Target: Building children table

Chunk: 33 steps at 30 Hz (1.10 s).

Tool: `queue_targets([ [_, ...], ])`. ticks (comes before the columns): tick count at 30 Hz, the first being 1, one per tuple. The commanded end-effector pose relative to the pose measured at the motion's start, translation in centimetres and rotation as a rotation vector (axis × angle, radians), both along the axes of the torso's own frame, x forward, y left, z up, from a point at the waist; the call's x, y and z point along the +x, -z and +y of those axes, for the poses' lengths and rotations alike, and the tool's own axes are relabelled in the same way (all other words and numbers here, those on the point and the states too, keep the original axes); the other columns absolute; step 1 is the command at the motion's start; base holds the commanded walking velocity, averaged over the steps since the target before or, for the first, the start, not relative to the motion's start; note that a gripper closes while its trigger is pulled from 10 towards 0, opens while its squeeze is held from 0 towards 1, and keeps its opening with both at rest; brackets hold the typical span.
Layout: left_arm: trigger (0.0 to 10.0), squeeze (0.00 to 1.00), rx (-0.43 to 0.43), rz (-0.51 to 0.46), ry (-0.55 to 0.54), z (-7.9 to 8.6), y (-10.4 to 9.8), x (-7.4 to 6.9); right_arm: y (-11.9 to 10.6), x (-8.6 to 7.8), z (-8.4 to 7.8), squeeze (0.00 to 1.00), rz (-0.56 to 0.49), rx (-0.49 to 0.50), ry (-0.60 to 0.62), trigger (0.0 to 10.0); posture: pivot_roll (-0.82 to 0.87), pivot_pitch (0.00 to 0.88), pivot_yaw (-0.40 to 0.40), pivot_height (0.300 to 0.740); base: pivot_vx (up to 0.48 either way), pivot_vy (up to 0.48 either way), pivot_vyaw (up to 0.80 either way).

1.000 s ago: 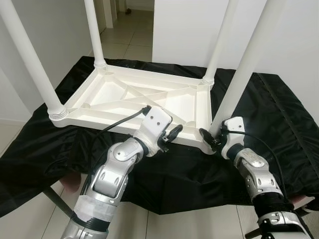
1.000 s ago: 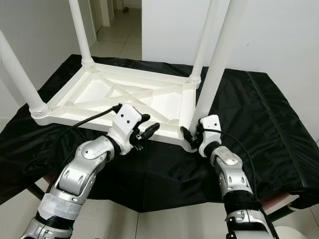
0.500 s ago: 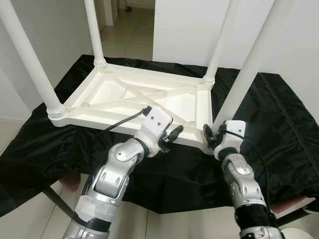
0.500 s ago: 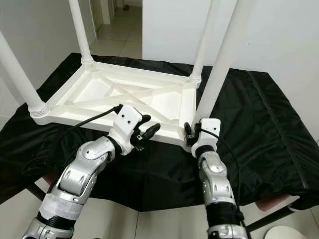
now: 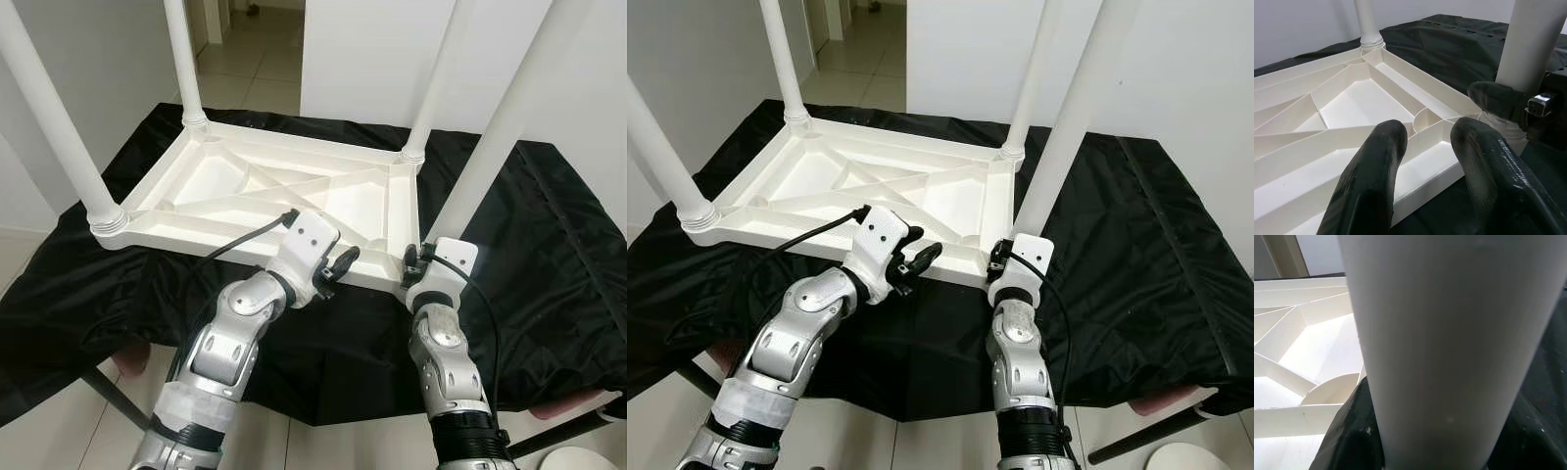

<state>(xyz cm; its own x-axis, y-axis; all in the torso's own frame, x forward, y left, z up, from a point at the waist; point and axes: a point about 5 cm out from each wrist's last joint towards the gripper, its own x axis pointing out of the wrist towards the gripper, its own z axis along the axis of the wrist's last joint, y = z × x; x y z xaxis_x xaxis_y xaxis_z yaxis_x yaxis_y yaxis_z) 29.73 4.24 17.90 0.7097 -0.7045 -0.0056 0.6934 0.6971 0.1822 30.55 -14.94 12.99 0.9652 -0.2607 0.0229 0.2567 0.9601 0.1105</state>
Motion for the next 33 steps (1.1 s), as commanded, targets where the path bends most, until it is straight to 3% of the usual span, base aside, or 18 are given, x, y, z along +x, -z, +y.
queue_targets([
  [1,10.0,0.00,-0.007,-0.016,-0.133,0.4,0.0,0.7,1.4,-0.7,-0.5,0.00,0.070,0.008,0.038,10.0,0.03,0.006,-0.028,0.740,0.000,0.000,0.00],
  [2,10.0,0.00,-0.006,-0.017,-0.140,0.4,0.0,0.8,1.5,-0.8,-0.6,0.75,0.070,0.012,0.037,10.0,0.03,0.002,-0.028,0.740,0.000,0.000,0.00],
  [4,10.0,0.00,-0.006,-0.017,-0.141,0.4,0.0,0.9,1.5,-0.8,-0.6,0.75,0.069,0.016,0.031,10.0,0.03,0.002,-0.027,0.740,0.000,0.000,0.00],
  [5,10.0,0.00,-0.007,-0.017,-0.141,0.4,0.0,0.9,1.4,-0.8,-0.5,1.00,0.069,0.018,0.027,10.0,0.03,0.002,-0.027,0.740,0.000,0.000,0.00],
  [13,10.0,0.00,-0.001,-0.022,-0.138,0.4,-0.1,1.0,0.9,-1.2,-0.6,1.00,0.011,-0.018,-0.057,10.0,0.02,0.000,-0.024,0.740,0.000,0.000,0.00],
  [16,10.0,0.00,0.001,-0.022,-0.134,0.3,0.0,1.0,0.5,-1.5,-0.8,1.00,-0.017,-0.043,-0.140,10.0,0.02,0.000,-0.026,0.740,0.000,0.000,0.00],
  [17,10.0,0.00,0.003,-0.022,-0.132,0.3,0.0,1.0,0.4,-1.6,-1.2,0.00,-0.028,-0.042,-0.169,10.0,0.02,0.000,-0.026,0.740,0.000,0.000,0.00],
  [25,10.0,0.00,0.007,-0.026,-0.125,0.2,0.1,1.0,-0.7,-1.3,-3.3,0.00,-0.081,-0.105,-0.289,10.0,0.01,0.000,-0.032,0.740,0.000,0.000,0.00],
  [33,10.0,0.00,0.008,-0.036,-0.119,0.2,-0.1,1.0,-1.4,-0.9,-3.9,0.00,-0.093,-0.165,-0.372,10.0,0.00,0.008,-0.039,0.740,0.000,0.000,0.00],
])
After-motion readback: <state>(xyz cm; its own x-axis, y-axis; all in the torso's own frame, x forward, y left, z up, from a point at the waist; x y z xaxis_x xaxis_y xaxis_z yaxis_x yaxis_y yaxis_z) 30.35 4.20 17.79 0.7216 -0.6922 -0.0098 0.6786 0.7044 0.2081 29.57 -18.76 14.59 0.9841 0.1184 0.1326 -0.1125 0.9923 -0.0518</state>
